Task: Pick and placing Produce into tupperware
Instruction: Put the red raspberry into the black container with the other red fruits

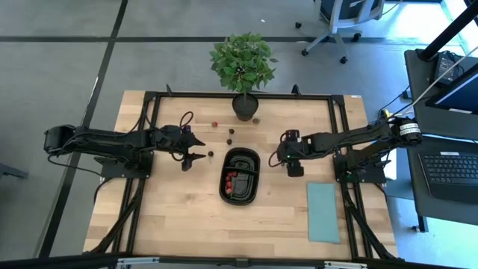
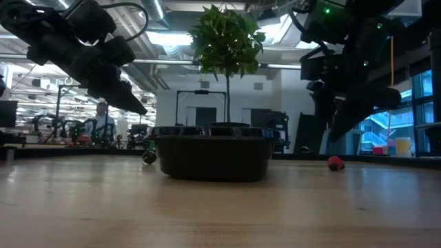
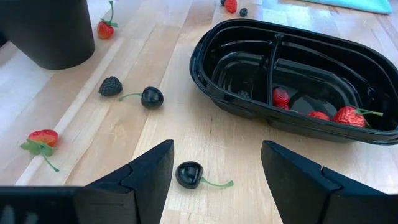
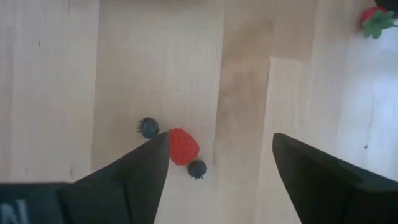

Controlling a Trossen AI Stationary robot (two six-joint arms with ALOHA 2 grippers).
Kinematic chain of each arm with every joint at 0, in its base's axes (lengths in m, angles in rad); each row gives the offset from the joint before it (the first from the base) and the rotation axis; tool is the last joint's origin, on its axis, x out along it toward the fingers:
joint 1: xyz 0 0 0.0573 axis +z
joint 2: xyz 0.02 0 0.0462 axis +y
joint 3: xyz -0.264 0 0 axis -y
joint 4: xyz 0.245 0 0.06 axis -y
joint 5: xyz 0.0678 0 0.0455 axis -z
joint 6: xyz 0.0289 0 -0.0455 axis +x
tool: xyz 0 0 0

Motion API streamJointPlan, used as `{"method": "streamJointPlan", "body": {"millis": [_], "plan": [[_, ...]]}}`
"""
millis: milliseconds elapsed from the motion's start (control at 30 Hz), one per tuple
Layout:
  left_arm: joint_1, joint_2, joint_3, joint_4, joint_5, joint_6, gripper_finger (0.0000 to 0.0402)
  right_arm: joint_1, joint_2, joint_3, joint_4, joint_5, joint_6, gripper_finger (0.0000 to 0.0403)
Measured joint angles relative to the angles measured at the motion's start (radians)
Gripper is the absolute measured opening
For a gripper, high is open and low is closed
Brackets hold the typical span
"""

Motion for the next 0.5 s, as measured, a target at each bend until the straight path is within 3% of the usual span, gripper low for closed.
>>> {"method": "streamJointPlan", "body": {"millis": [500], "plan": [[0.0,0.0,0.0,0.0,0.0,0.0,0.0236,0.0,0.077,-0.008,0.006,-0.008,-0.004,0.0284]]}}
